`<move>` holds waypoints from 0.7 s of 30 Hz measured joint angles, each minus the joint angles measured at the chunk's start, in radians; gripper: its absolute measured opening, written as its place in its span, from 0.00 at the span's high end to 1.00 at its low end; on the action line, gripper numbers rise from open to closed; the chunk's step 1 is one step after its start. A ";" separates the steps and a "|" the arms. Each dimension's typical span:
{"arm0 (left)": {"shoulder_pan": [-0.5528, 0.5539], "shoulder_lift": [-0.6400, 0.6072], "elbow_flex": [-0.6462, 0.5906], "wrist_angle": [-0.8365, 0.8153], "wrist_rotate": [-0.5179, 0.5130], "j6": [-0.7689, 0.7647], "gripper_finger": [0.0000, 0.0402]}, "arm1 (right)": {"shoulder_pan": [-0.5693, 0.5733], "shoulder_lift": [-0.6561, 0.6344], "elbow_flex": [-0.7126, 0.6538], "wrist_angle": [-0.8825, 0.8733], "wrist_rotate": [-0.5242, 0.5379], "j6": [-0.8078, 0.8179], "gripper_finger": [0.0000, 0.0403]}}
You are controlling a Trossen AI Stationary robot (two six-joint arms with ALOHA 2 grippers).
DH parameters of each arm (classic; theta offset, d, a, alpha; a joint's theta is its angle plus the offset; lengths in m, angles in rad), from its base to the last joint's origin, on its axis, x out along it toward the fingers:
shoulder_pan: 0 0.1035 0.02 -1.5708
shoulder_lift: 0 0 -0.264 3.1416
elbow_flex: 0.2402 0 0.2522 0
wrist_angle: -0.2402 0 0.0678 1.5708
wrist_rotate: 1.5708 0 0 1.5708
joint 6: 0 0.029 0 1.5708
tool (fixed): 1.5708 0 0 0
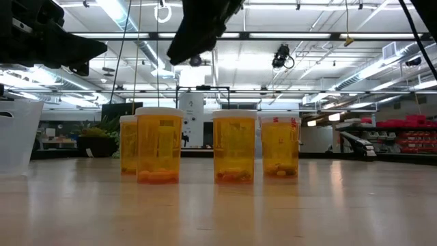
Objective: Pick and place medicine bottles into bin by pill shape (circle, oval)
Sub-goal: Put the small yellow pill bottle into the top transparent bin
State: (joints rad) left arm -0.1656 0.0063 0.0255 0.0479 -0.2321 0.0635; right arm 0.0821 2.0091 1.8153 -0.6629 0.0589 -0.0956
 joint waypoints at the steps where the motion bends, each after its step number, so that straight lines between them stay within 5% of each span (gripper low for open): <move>1: 0.000 0.000 0.000 0.000 0.000 0.000 0.92 | 0.001 0.003 0.010 0.000 0.000 -0.001 0.50; 12: 0.000 0.000 0.000 0.000 0.000 0.000 0.92 | -0.003 0.242 0.343 -0.185 -0.008 -0.090 0.50; 21: 0.000 0.000 0.000 -0.001 0.001 0.000 0.93 | -0.003 0.289 0.332 -0.209 -0.016 -0.162 0.49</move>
State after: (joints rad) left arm -0.1656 0.0066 0.0257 0.0469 -0.2314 0.0635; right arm 0.0795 2.2984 2.1470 -0.8716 0.0433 -0.2571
